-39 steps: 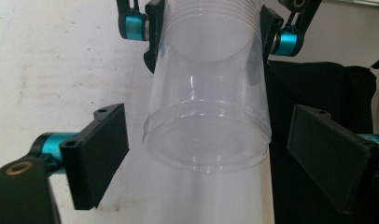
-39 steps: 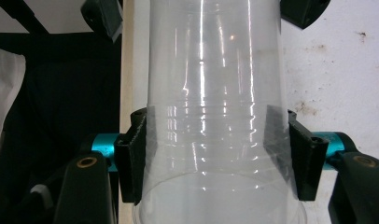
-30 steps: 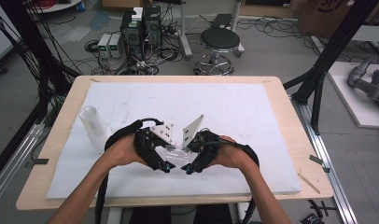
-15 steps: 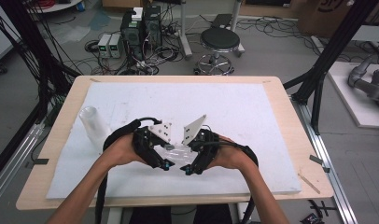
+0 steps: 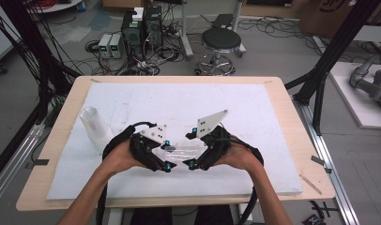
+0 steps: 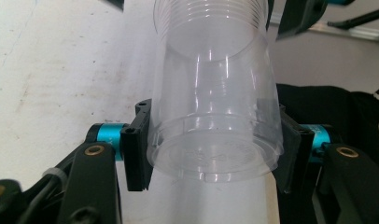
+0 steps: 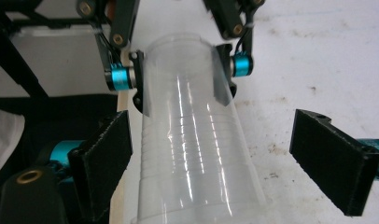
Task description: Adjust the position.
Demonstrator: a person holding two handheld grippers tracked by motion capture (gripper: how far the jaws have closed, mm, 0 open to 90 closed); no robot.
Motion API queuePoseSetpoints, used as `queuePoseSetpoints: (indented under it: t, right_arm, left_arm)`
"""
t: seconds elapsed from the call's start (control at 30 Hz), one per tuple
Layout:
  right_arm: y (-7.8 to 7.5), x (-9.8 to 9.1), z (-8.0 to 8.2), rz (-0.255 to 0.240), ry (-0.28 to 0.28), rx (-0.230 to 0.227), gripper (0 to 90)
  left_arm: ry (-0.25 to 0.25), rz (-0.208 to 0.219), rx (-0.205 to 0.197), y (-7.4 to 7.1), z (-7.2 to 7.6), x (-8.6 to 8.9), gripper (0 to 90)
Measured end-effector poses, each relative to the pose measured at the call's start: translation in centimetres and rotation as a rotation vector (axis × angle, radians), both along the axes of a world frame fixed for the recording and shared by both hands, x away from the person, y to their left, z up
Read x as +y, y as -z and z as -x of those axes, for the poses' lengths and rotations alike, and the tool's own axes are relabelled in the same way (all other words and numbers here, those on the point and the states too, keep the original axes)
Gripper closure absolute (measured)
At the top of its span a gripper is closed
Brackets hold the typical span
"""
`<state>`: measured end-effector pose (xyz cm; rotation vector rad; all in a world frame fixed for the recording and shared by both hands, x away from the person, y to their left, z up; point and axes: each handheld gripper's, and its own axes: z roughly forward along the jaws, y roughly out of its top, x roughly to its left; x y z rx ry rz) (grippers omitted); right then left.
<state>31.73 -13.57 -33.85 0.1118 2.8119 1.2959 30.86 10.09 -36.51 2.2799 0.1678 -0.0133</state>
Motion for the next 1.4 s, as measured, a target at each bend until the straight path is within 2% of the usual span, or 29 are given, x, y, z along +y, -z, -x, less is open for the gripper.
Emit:
queuePoseSetpoints:
  t: [0.1, 0.2, 0.33, 0.47, 0.57, 0.67, 0.7, 0.9, 0.97, 1.1, 1.27, 1.4]
  right_arm:
    - [-0.2, -0.7, 0.1, -0.036, 0.008, -0.005, 13.2]
    - [-0.3, -1.3, 0.2, -0.086, 0.016, -0.013, 13.2]
    - [-0.5, -2.3, 0.5, -0.170, 0.041, -0.017, 13.2]
    - [-0.4, -3.3, 0.7, -0.262, 0.057, -0.008, 13.2]
    - [-0.1, -4.0, 0.8, -0.312, 0.068, 0.000, 13.2]
    - [0.2, -4.4, 1.0, -0.337, 0.074, 0.001, 13.2]
    - [0.3, -4.6, 1.0, -0.345, 0.077, -0.001, 13.2]
    - [0.9, -5.3, 1.0, -0.393, 0.091, 0.009, 13.2]
    - [1.1, -5.4, 1.0, -0.404, 0.092, 0.015, 13.2]
    - [1.5, -5.5, 1.0, -0.413, 0.090, 0.029, 13.3]
    - [1.9, -5.1, 0.9, -0.427, 0.084, 0.034, 13.2]
    - [2.1, -4.7, 0.8, -0.439, 0.071, 0.050, 13.2]
  left_arm:
    - [-0.017, 0.038, -0.012, 0.4, 0.0, 0.6, 41.6]
    - [-0.025, 0.122, 0.001, 1.1, -0.1, 1.4, 41.6]
    - [-0.049, 0.198, -0.006, 2.0, 0.0, 2.3, 41.6]
    - [-0.074, 0.301, -0.010, 2.8, 0.3, 3.1, 41.6]
    - [-0.090, 0.401, 0.007, 3.2, 0.3, 3.6, 41.6]
    - [-0.089, 0.489, 0.014, 3.3, 0.4, 4.1, 41.6]
    - [-0.088, 0.506, 0.014, 3.4, 0.4, 4.2, 41.6]
    - [-0.090, 0.555, -0.004, 3.5, 0.5, 4.4, 41.6]
    - [-0.086, 0.559, -0.009, 3.5, 0.6, 4.4, 41.6]
    - [-0.083, 0.578, -0.018, 3.4, 0.7, 4.4, 41.5]
    - [-0.073, 0.636, -0.030, 3.0, 0.9, 4.0, 41.6]
    - [-0.067, 0.642, -0.041, 2.7, 1.0, 3.4, 41.6]
